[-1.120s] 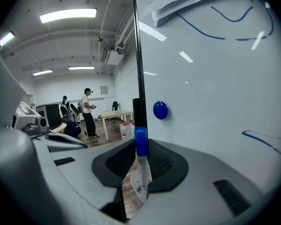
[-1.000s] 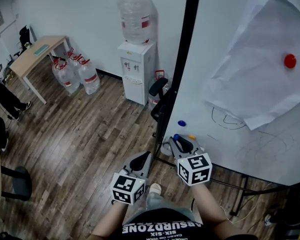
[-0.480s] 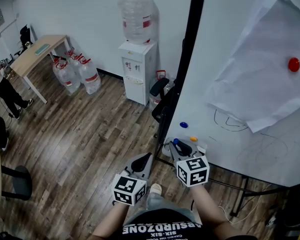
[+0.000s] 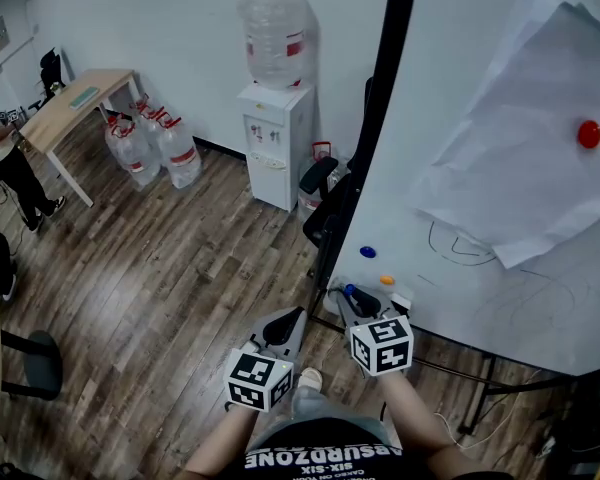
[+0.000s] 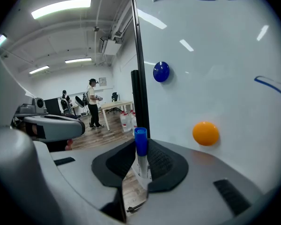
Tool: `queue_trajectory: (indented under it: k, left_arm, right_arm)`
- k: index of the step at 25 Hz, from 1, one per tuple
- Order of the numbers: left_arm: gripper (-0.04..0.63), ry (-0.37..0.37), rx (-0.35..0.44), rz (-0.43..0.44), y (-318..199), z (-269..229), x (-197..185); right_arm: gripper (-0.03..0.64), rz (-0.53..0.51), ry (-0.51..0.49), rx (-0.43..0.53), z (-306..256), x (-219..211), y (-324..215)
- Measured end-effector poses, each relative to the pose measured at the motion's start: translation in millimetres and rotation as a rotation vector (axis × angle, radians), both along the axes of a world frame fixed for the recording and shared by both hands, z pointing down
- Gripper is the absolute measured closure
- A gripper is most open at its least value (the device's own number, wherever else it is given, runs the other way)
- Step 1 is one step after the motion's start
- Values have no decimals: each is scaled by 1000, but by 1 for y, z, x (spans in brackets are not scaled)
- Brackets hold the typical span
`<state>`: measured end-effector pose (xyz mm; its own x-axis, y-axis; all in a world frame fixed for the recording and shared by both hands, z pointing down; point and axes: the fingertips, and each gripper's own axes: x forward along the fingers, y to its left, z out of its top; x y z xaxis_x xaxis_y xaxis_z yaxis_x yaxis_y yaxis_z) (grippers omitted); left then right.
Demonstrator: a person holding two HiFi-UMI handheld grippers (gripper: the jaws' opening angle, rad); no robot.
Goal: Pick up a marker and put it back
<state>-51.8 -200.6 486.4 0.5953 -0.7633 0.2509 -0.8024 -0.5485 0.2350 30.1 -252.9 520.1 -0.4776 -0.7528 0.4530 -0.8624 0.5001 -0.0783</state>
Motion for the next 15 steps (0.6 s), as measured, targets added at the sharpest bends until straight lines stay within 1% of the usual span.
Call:
queue_trajectory:
  k: [15]
  left_arm:
    - [588, -2, -13, 9, 2, 7, 8]
  right_arm:
    - [545, -19, 20, -38, 21, 0, 6]
